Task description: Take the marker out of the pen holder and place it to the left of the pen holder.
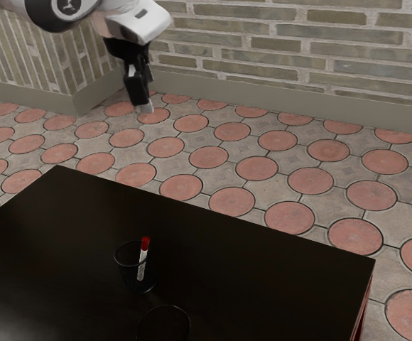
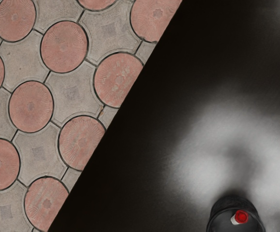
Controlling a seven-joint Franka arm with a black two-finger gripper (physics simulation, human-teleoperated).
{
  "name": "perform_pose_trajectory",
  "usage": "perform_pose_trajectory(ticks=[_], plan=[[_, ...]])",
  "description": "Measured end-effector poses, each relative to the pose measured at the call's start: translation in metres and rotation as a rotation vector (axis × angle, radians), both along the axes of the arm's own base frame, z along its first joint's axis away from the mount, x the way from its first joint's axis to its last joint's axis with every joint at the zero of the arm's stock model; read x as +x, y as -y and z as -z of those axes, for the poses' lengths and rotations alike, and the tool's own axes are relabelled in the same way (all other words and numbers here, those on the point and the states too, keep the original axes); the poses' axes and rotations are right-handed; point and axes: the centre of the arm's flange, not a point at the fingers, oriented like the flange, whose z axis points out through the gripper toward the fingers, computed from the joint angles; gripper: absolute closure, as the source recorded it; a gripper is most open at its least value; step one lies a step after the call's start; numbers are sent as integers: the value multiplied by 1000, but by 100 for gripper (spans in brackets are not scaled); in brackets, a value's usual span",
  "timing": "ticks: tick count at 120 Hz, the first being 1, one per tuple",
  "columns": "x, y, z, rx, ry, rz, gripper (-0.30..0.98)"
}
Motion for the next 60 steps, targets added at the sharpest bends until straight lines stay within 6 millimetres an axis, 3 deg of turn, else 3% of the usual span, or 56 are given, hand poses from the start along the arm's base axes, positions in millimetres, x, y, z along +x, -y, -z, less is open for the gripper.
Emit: perform_pose_trajectory(ticks=[13,33,37,46,52,60], plan=[[-14,-8,-2,-32,-74,-157,3],[-33,25,25,-29,-204,-245,1],[-36,29,47,-20,-269,-236,1],[-55,68,134,71,-442,-163,1],[-68,82,188,116,-508,-111,1],[-77,87,229,140,-527,-67,0]])
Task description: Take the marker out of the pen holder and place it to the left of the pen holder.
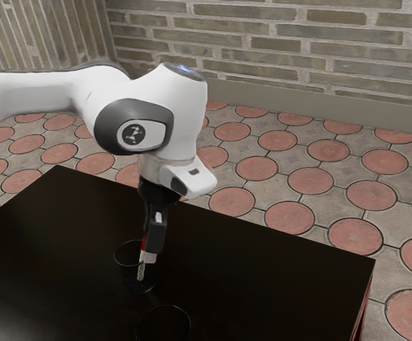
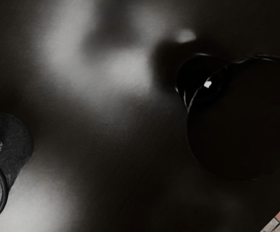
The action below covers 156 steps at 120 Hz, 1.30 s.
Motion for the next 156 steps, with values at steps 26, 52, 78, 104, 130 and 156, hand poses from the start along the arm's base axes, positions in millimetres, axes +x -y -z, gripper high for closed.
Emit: perform_pose_trajectory(ticks=[26,52,78,104,130,156], plan=[[10,-8,47,-34,49,53,0],[43,-23,64,-67,124,107,0],[56,-35,75,-60,125,295,0],[62,-51,94,-53,63,448,3],[77,-91,109,-52,9,511,13],[77,-99,125,-68,-37,596,20]])
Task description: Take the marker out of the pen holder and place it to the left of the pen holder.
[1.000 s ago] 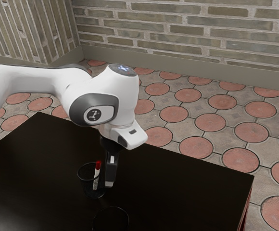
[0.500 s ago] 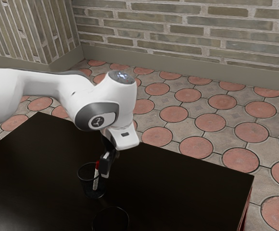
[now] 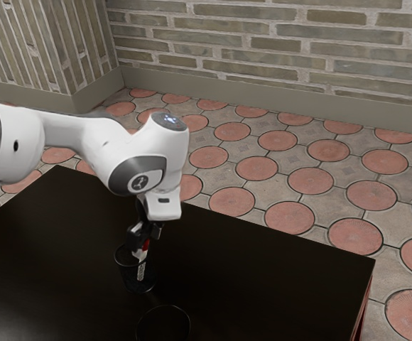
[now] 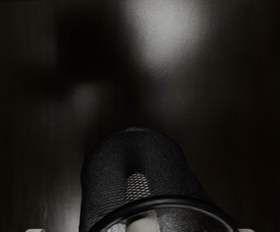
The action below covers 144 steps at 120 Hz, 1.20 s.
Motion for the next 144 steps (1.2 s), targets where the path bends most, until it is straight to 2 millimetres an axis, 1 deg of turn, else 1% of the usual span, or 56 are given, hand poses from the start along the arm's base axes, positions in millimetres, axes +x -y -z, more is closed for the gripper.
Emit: perform_pose_trajectory(ticks=[9,20,53,74,94,105,118,131,137,144], plan=[[-2,-3,4,-10,-12,19,22],[0,-7,4,-28,-14,35,27],[1,0,1,-76,-12,86,42],[3,-1,-1,-87,-11,104,50],[5,-12,-2,-90,-11,101,56],[6,-14,-2,-91,-12,104,59],[7,-17,-3,-92,-11,105,67],[8,-21,-4,-91,-8,101,71],[10,-28,-7,-91,-5,88,72],[14,-35,-16,-94,3,73,74]])
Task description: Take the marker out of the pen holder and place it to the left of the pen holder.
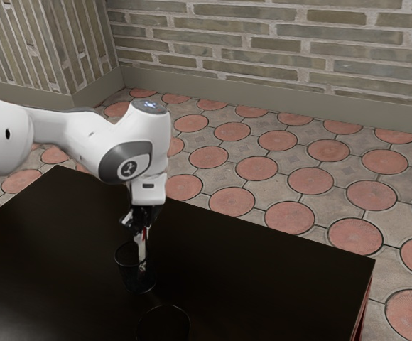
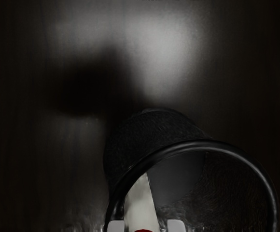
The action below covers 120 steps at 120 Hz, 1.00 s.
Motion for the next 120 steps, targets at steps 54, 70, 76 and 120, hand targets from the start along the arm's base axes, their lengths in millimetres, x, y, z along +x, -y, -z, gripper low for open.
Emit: perform_pose_trajectory(ticks=[54,70,76,120], plan=[[33,-90,-145,48,40,-157,77],[28,-134,-168,75,13,-236,77],[23,-155,-168,84,-8,-272,77],[-3,-239,-100,125,-152,-415,77]])
